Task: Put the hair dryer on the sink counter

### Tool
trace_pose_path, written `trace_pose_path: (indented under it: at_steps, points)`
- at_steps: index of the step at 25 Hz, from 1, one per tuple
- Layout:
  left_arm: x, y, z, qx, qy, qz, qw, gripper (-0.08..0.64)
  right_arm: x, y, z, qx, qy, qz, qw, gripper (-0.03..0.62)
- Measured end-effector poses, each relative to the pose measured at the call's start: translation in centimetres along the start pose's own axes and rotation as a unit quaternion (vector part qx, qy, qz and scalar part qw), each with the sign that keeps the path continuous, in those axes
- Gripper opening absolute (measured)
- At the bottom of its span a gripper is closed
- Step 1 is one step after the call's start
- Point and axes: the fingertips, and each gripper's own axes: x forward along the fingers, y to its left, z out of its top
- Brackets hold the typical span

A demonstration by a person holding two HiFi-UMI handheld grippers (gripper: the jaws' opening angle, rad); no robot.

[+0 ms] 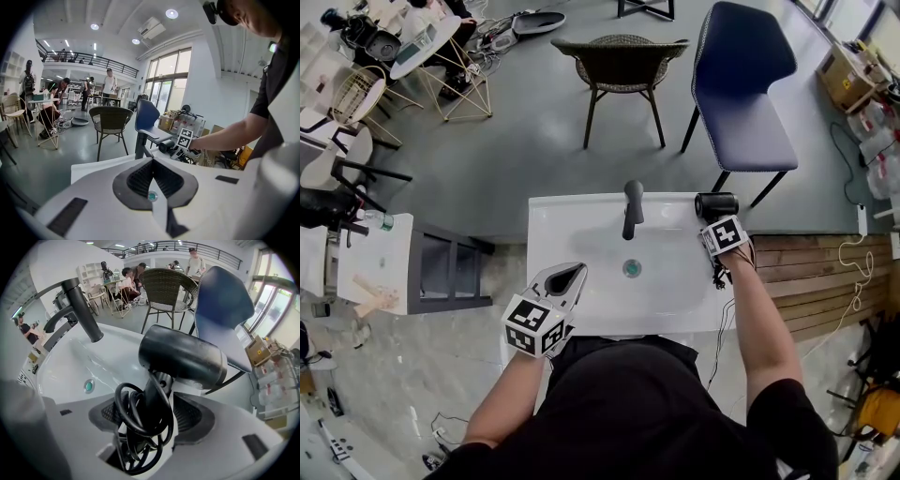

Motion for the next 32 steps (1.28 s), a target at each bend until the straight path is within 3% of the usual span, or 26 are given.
trace_pose_path:
  at_steps: [12,22,30,31,32]
  points:
    - [-0.5,0.0,0.2,0.005,-0.003,-0.016,0.9999,0.000,-1.7,0.3,0.1,0.012,-0.015,-0.014,1.000,0.273]
    - [-1.2,0.2,0.0,0.014,-0.007,-0.050,0.9986,0.000,-5.6,1.5,-0.5,0.004,-0.038,-0.062,0.997,0.273]
    - [-2.1,0.1,-0.4,0.034,-0.002,-0.091,0.9952,0.000,-10.9,7.8,0.1,0.035,-0.158,-0.077,0.984,0.272]
    - [-2.3,0.2,-0.4,0.037,-0.002,-0.096,0.9947,0.000,-11.8,9.1,0.4,0.042,-0.178,-0.076,0.980,0.261]
    - [-2.5,0.3,-0.4,0.040,-0.002,-0.101,0.9941,0.000,-12.7,10.2,0.6,0.051,-0.196,-0.076,0.976,0.185]
